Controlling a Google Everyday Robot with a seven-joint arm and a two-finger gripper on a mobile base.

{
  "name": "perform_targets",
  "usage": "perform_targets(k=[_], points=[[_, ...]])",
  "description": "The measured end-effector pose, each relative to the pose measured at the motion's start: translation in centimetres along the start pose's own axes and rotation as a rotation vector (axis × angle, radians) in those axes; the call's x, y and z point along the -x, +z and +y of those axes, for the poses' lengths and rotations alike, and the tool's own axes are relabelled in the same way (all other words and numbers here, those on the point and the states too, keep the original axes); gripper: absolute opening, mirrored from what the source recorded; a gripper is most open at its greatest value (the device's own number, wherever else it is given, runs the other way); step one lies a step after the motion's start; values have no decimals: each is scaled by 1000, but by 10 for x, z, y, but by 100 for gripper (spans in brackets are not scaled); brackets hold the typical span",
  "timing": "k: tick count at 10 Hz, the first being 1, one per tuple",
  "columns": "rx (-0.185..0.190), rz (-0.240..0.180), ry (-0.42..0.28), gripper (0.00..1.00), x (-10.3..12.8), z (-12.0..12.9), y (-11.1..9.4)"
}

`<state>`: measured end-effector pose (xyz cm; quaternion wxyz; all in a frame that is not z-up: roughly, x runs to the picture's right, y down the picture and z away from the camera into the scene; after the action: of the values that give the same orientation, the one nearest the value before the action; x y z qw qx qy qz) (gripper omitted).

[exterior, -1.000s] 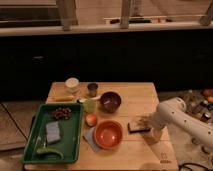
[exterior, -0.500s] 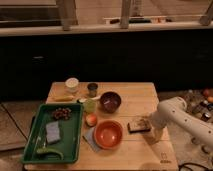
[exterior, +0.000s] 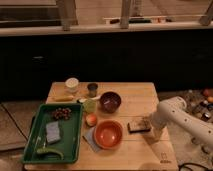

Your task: Place eraser in purple bowl

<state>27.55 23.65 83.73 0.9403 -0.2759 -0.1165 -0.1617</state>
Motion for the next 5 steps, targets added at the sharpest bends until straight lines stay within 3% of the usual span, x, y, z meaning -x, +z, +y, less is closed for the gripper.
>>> perform_targets(k=[5], points=[[11, 10, -33, 80, 12, -3, -7]])
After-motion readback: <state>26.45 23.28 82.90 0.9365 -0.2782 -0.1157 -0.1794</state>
